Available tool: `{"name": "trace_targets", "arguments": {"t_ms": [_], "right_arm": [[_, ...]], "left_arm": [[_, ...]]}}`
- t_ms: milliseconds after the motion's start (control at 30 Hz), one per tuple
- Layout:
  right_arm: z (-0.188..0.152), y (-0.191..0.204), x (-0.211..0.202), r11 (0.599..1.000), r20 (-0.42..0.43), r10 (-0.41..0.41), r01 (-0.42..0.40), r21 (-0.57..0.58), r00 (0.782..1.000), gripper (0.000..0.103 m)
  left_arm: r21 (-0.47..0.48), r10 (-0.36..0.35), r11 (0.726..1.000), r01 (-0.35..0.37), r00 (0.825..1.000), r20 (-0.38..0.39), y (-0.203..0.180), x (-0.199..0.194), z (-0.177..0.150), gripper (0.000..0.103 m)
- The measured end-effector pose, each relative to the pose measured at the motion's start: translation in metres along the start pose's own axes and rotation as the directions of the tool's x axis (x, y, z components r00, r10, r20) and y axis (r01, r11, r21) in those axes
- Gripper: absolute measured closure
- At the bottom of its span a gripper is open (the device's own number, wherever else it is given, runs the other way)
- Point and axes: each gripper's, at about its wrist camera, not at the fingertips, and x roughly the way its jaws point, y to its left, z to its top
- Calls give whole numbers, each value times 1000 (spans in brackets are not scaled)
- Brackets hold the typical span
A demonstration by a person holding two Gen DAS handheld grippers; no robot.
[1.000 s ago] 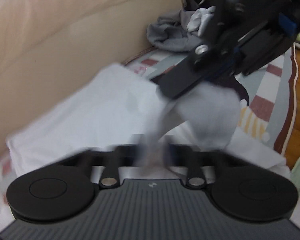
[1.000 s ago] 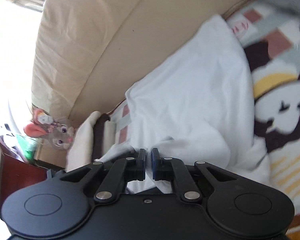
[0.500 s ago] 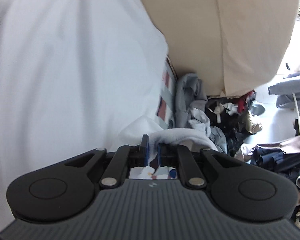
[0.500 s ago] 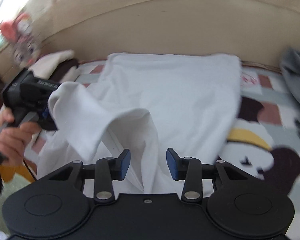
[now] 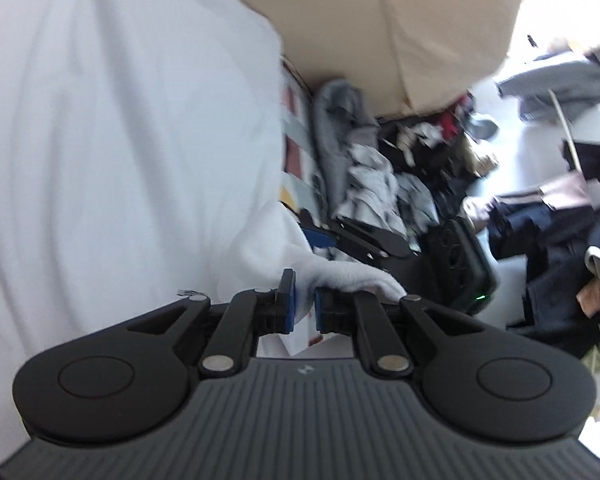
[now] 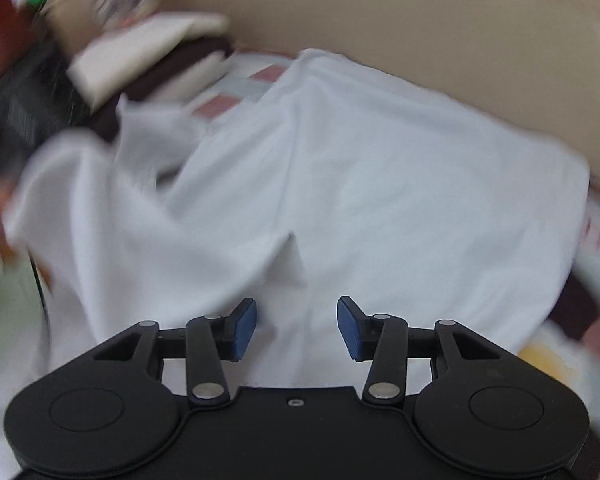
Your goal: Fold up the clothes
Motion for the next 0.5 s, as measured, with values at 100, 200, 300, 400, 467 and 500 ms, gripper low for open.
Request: {"name": "trace_targets", "arguments": {"t_ms": [100,200,300,400,467,500], "right_arm": [[-12,-16,-11,999,5,34,-34,19,999,53],[-20,-34,-23,984,59,100,-107,140,993,53],[-19,-16,-42,999,148,-38,35,20,988,53],[-17,12,-60,979,174,-58,90,-181,983,53],[-16,32,-73,942,178,-58,113,-315,982,53],[-16,41,-79,917,180,-58,123,-379,982,53]], "left_arm": [[75,1,997,0,1000,-20,-17,1,0,96],[126,-13,992,21,998,-65,-31,4,-5,96],[168,-17,985,35,994,-104,-45,5,-10,96],[194,-12,980,35,993,-121,-56,8,-10,96],[201,-23,978,49,991,-130,-61,9,-9,96],[204,-29,977,56,990,-136,-63,10,-10,96]]}}
